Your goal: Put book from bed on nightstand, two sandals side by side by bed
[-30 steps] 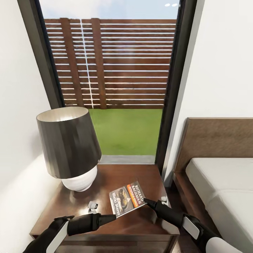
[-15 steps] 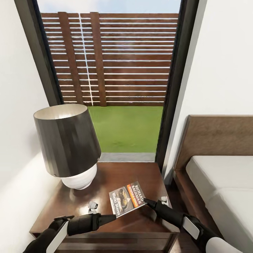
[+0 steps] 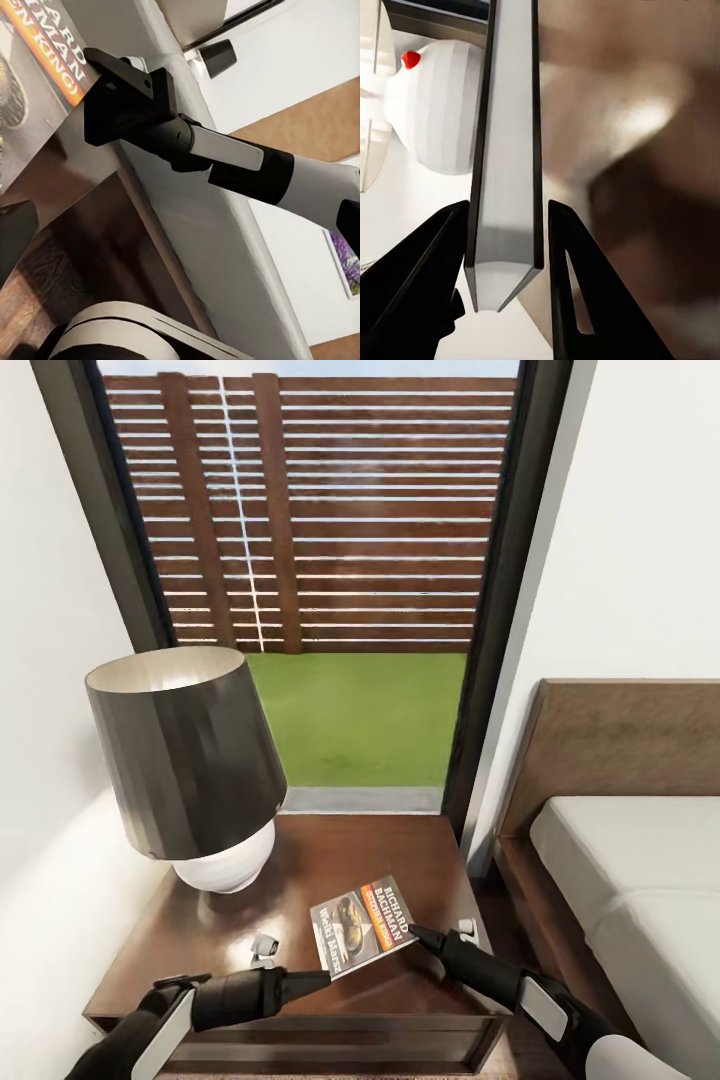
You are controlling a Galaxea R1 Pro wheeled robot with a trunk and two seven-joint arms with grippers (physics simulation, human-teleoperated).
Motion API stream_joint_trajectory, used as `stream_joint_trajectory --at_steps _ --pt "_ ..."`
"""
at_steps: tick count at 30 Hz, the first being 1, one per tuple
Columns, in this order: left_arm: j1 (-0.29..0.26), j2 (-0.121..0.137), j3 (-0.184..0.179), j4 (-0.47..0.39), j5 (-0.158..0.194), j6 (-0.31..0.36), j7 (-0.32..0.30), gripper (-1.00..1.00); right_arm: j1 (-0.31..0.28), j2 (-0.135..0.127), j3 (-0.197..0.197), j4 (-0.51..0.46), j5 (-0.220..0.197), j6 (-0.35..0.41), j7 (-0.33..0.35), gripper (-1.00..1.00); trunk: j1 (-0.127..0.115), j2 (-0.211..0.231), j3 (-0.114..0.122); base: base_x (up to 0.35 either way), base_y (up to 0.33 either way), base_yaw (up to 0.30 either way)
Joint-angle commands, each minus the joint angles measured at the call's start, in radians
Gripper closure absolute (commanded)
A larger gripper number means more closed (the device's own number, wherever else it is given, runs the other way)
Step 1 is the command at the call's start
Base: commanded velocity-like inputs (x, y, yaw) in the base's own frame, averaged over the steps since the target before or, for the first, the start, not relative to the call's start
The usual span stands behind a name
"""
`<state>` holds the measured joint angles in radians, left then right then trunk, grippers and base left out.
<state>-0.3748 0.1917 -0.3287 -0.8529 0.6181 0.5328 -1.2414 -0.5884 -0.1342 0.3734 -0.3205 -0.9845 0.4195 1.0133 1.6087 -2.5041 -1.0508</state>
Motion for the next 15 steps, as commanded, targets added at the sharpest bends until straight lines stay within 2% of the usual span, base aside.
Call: stream_joint_trajectory --at_steps 1,6,15 --pt "-0.001 0.001 -0.003 0.0 0.009 0.01 0.0 -1.0 -0.001 -0.001 0.005 0.0 -0.011 0.009 0.001 1.0 0.0 0.0 -0.001 0.157 0.0 0.0" --pt "-0.001 0.002 -0.003 0.0 0.009 0.01 0.0 -1.0 -0.001 -0.001 0.005 0.0 -0.011 0.009 0.001 1.0 0.0 0.0 -0.001 0.2 0.0 0.0" --pt "-0.001 0.002 -0.003 0.0 0.009 0.01 0.0 -1.0 -0.001 -0.001 0.005 0.0 -0.011 0.009 0.001 1.0 0.0 0.0 -0.001 0.023 0.0 0.0"
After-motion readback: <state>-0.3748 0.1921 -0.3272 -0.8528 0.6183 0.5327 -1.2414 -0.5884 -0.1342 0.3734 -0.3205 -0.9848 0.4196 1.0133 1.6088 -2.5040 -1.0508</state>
